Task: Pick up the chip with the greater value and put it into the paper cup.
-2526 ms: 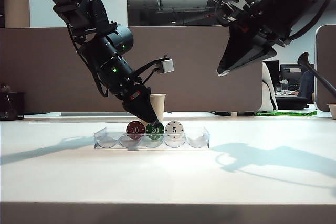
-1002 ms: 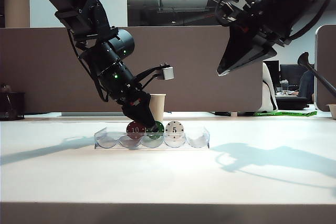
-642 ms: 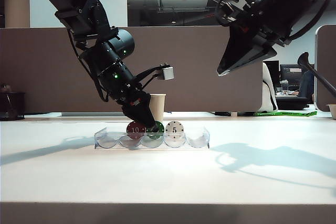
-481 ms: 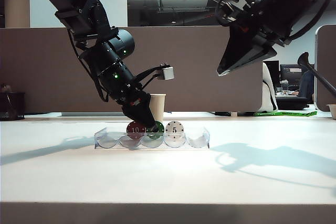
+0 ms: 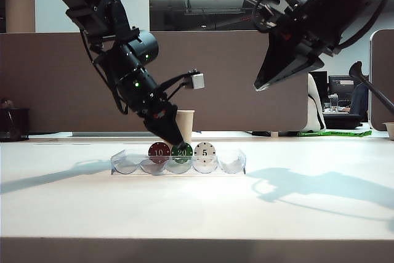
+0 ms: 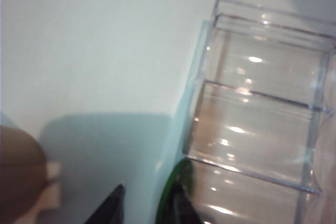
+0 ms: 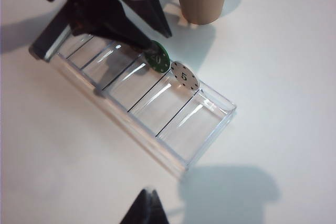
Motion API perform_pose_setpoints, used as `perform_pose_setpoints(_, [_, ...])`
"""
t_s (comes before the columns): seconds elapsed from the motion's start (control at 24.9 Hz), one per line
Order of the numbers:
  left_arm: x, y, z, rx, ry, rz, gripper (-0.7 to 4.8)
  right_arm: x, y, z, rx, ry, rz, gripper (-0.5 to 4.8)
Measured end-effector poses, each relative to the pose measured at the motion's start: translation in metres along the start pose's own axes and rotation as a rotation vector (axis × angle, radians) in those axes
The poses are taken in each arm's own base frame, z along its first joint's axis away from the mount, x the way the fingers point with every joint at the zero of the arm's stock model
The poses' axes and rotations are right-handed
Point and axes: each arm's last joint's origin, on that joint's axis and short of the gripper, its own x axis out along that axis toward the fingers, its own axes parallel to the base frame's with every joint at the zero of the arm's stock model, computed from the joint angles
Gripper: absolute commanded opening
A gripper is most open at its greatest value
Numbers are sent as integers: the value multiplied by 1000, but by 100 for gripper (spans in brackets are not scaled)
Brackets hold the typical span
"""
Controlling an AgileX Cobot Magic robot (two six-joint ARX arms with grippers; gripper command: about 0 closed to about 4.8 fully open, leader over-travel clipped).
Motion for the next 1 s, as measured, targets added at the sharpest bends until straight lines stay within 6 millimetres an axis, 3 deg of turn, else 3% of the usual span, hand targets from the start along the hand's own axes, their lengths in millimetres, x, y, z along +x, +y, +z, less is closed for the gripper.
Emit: perform_pose_setpoints(1.0, [-5,-1,2,-19,24,-30,120,8,-2,-2,2,4,25,-5])
